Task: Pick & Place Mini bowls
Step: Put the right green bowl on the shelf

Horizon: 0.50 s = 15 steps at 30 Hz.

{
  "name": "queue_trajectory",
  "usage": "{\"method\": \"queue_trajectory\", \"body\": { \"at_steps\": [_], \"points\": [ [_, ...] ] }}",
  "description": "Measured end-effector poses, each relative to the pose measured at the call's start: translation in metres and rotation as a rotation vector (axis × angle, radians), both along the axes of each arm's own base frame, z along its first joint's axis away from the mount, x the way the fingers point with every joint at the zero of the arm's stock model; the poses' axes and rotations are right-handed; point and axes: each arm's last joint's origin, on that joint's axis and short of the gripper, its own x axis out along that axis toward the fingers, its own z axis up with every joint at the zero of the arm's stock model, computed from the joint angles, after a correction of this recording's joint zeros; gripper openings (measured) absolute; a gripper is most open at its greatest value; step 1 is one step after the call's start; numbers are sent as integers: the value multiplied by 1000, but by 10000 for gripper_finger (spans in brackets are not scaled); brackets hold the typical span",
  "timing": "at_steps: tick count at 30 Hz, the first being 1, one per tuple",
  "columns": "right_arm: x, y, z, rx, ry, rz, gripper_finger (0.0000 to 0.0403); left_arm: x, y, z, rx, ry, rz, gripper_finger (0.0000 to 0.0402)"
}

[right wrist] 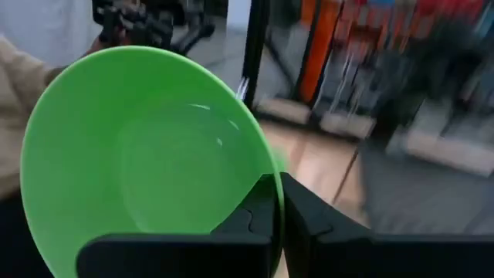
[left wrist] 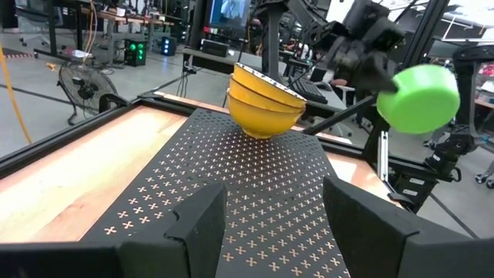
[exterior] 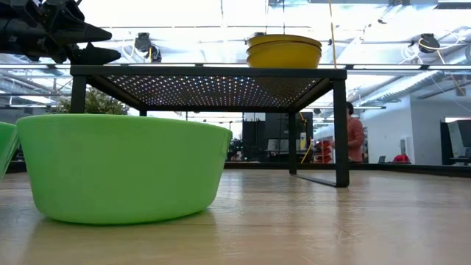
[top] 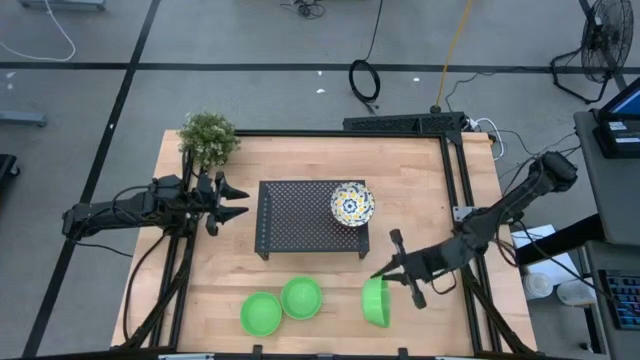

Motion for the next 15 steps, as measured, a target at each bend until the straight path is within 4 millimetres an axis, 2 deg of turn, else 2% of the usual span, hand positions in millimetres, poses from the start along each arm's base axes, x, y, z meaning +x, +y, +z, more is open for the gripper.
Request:
{"method": "queue_trajectory", "body": {
  "at_steps": [4,8,11,15],
  "points": [
    [12,-7,15,-130,-244,-37,1,0,0,0,2,0,0,218],
    [21,-21,30,-170,-424,-130,0,0,1,8,140,-76,52,218],
    [28,-34,33,-185,-475,-201,0,-1,2,16,134,-160,66,218],
    [38,-59,34,-108,-456,-292,0,-2,1,26,135,-264,64,218]
  ]
}}
